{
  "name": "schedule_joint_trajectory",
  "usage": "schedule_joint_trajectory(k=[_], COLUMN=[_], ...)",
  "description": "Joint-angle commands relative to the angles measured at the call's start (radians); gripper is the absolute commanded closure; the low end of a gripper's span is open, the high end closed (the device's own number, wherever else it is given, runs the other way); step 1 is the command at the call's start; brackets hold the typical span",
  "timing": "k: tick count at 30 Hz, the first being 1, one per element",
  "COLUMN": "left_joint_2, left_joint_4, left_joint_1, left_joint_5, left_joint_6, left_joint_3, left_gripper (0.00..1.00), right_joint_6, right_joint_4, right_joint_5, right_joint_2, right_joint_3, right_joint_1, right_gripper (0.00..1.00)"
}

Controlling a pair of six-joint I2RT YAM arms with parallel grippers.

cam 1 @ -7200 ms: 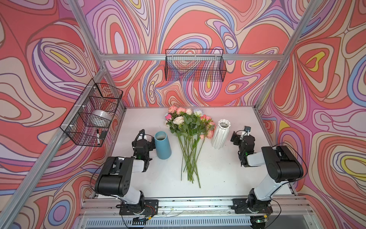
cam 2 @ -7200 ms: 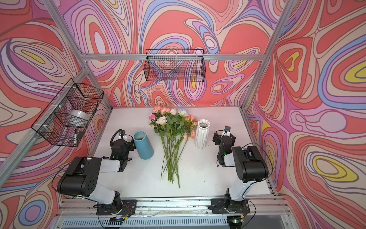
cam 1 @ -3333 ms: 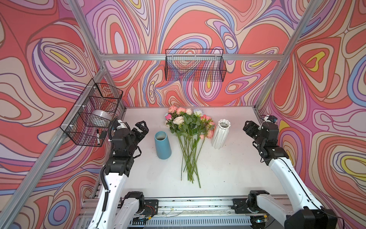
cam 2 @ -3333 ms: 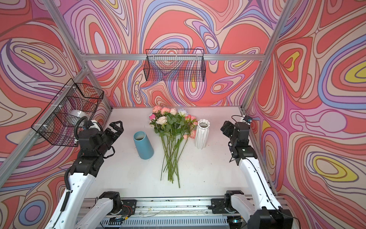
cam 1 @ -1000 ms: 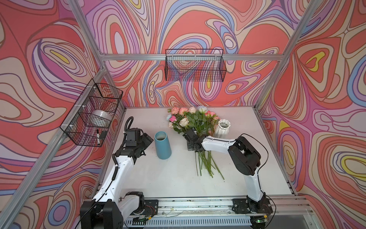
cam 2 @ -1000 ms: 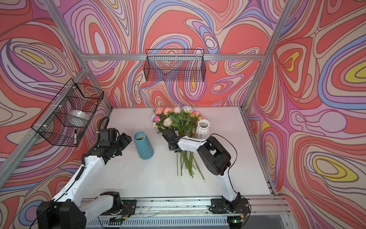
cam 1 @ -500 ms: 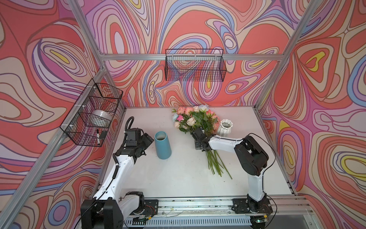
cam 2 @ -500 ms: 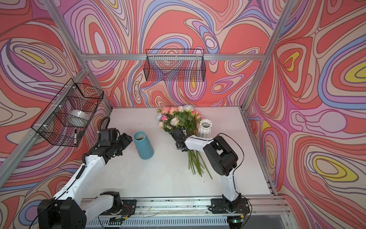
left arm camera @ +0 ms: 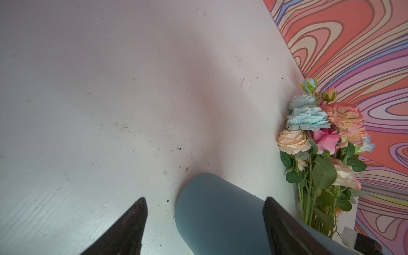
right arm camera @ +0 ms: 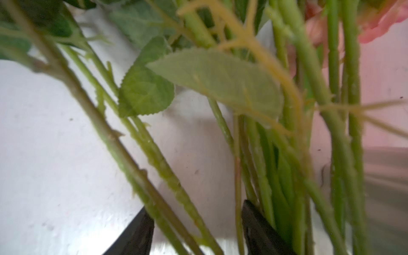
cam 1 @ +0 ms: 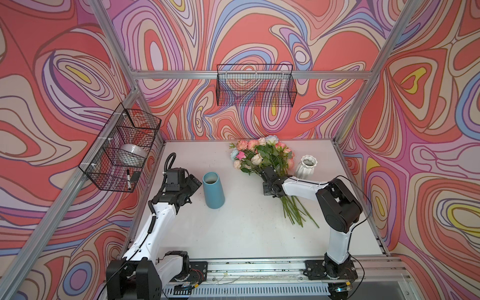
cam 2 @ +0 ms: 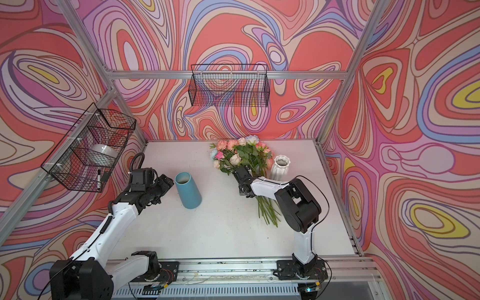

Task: Arrange flowers in a vase
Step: Move the flowers to the top-center of the table, then move the vase to the bottom-center of the table.

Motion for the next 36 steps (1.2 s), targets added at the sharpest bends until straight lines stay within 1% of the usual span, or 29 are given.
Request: schedule_joint_trajectory(k=[1, 4, 6, 8, 11, 14, 16, 22, 25, 30, 36], left_joint_2=[0.011, 0.004, 0.005, 0.035, 0.142, 0.26, 0.327, 0.447, 0.491, 0.526, 0.514], left_joint_4=[0.015, 0.019, 0.003, 0.006, 0.047, 0.135, 0.186, 0.295, 0.357, 0.463, 0.498], left_joint_1=[0.022, 0.036, 0.048, 0.062, 0.07, 0.07, 0.07, 0.067, 0.056, 0.031, -0.037], left_joint_5=[-0.007, -0.025, -0.06, -0.063, -0.002, 0.082, 0.118, 0.213, 0.261, 0.301, 0.299], left_joint_6=[-0.042, -0.062, -0.07, -0.07, -0.07, -0.08, -0.086, -0.113, -0.132, -0.177, -0.208], left_joint_3=[0.0, 0.007, 0.016, 0.021, 0.036, 0.032, 0.032, 0.0, -0.032, -0.107, -0.139], left_gripper=[0.16, 0.16, 0.17, 0.19, 0.2, 0.2, 0.2, 0.25, 0.26, 0.28, 0.3], right_joint_6=[-0.044, -0.06, -0.062, -0.05, -0.018, -0.002, 0.004, 0.009, 0.006, -0.003, 0.001], right_joint_4=[0.042, 0.052, 0.058, 0.067, 0.087, 0.099, 0.098, 0.098, 0.083, 0.05, 0.022], right_joint_5=[-0.07, -0.119, -0.138, -0.177, -0.241, -0.26, -0.269, -0.267, -0.261, -0.224, -0.193], right_joint_2=[-0.112, -0.202, -0.234, -0.248, -0.242, -0.234, -0.232, -0.257, -0.26, -0.249, -0.235], right_joint_3=[-0.004, 0.007, 0.014, 0.019, 0.029, 0.038, 0.045, 0.054, 0.066, 0.092, 0.126], right_joint_1=[0.012, 0.043, 0.065, 0.079, 0.087, 0.107, 0.116, 0.117, 0.116, 0.115, 0.103], right_gripper=[0.3, 0.3, 0.29, 0.3, 0.34, 0.38, 0.41, 0.45, 0.46, 0.46, 0.48])
